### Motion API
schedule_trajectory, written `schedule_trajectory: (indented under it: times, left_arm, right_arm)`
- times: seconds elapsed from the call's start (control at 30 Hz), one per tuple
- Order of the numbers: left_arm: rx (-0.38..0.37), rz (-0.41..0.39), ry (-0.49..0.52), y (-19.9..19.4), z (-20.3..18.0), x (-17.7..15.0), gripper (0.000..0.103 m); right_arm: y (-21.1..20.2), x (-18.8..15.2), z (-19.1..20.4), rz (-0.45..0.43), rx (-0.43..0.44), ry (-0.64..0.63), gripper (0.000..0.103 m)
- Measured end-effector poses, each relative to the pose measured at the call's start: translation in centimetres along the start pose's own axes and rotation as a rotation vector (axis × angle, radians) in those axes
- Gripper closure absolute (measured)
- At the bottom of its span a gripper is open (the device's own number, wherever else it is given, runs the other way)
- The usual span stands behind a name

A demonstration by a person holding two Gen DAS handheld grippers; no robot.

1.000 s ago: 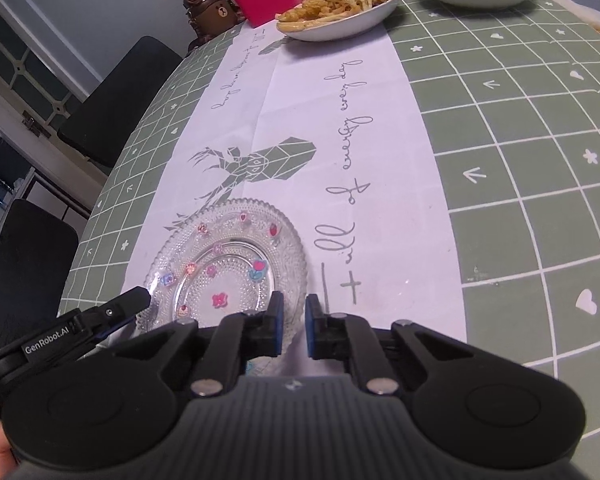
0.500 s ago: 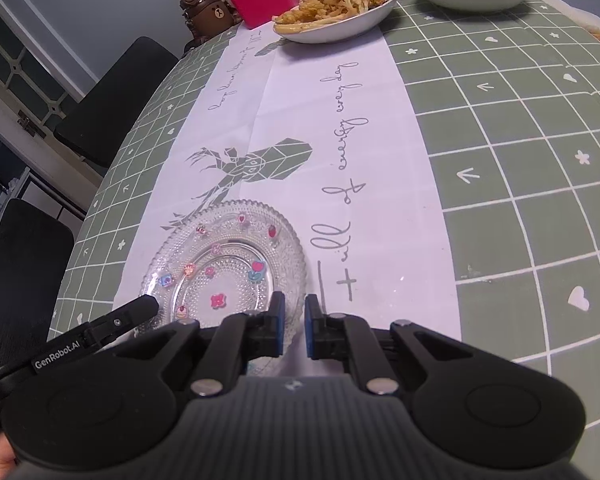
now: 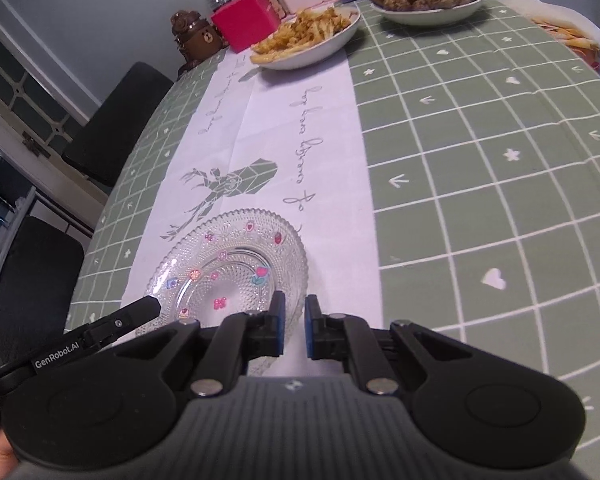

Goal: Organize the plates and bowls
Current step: 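Lift the glass flower plate off the runner with the left gripper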

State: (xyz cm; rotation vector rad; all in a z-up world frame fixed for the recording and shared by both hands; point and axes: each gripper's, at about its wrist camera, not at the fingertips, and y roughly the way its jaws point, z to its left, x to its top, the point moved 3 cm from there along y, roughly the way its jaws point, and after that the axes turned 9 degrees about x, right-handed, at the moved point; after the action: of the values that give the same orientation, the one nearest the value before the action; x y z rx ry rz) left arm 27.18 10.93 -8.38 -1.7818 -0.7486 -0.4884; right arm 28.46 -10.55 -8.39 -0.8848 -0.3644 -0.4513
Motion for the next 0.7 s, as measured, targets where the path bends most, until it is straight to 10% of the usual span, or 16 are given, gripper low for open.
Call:
schedule_trajectory:
  times: [0.7]
  left_arm:
    - [0.053,-0.026,0.238,-10.9,-14.8,-2.6,0.091]
  right_arm:
    - [-16.5,-3.7,-3.9,-0.175,0.149,0.116,0.098]
